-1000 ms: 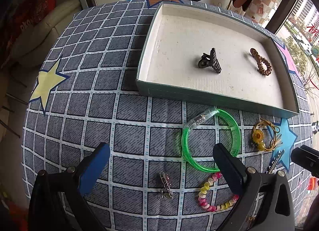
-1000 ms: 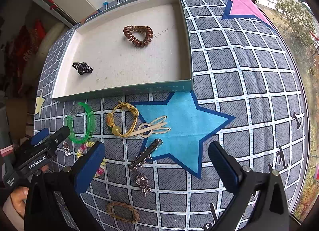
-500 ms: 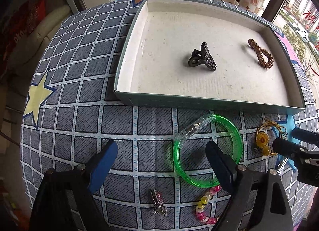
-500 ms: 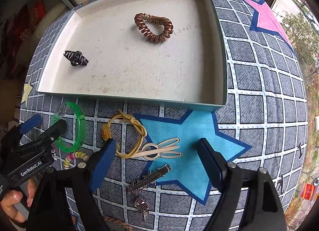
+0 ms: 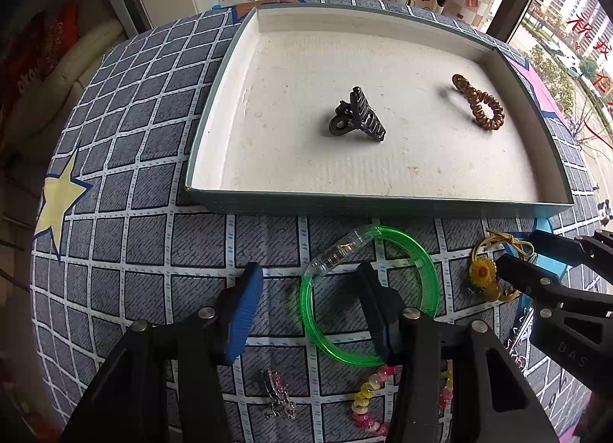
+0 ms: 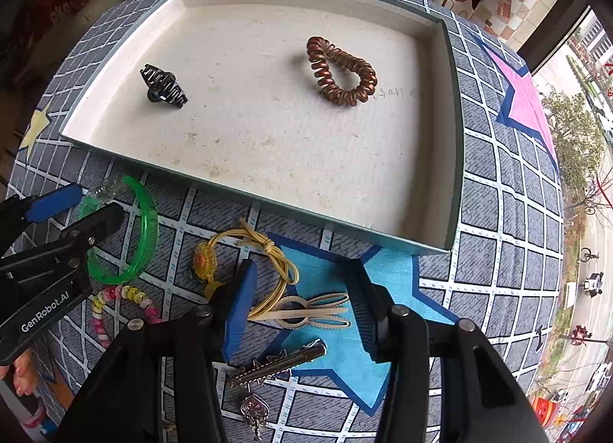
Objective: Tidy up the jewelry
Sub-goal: 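Grasp the green bangle with the left tool while the right tool grasps the yellow flower hair tie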
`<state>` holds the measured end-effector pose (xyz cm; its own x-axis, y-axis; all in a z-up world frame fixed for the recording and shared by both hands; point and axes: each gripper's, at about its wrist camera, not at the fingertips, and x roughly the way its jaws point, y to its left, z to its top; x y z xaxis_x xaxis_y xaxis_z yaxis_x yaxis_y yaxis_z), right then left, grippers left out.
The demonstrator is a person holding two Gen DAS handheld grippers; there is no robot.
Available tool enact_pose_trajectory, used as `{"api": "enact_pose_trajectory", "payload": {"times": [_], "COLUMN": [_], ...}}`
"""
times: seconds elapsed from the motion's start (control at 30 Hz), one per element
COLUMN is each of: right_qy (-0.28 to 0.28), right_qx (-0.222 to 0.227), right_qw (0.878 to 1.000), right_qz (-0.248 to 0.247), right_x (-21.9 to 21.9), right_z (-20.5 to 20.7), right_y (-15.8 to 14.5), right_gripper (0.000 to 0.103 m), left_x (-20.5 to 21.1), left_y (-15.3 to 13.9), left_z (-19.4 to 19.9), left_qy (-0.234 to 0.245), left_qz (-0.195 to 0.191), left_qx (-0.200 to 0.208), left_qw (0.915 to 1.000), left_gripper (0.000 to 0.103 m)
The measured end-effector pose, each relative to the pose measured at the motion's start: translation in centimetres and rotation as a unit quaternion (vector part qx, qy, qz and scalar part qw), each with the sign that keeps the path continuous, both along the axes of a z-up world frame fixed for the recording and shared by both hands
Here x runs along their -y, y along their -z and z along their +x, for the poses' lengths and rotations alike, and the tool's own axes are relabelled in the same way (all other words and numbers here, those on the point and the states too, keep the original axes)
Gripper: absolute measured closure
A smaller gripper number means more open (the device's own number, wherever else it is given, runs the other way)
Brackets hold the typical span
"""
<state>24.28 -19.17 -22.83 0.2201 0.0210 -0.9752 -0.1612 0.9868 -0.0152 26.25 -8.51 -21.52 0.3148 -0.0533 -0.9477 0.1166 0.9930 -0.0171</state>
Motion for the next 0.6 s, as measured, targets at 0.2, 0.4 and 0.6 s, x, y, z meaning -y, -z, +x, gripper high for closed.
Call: {"api": "enact_pose_trajectory", "payload": {"times": [0.2, 0.4, 0.6], "right_qy": [-0.01, 0.012, 0.025], "right_qx": [0.004, 0.017, 0.028], "right_qw": [1.0, 0.997, 0.992], "right_qz": [0.005, 0.069, 0.123], "right_x": [-0.8, 1.7, 3.3], "right_z": [-0.3, -1.1, -2.1], "right_y": [-0.2, -1.9, -4.1], "right_gripper": [0.096, 0.098, 0.098], "left_x": [-0.1, -3.5, -4.5], "left_y": [-0.8, -0.9, -2.6], "left_z": [0.1, -1.7, -3.5], "left_qy": [-0.003, -0.022, -0.02], "left_qz": [-0.011, -0.041, -0.056], "left_qx": [0.002, 0.0, 0.015], "left_qw": [0.9999, 0.9989, 0.9981], "left_gripper": [0.077, 0.078, 0.078]}}
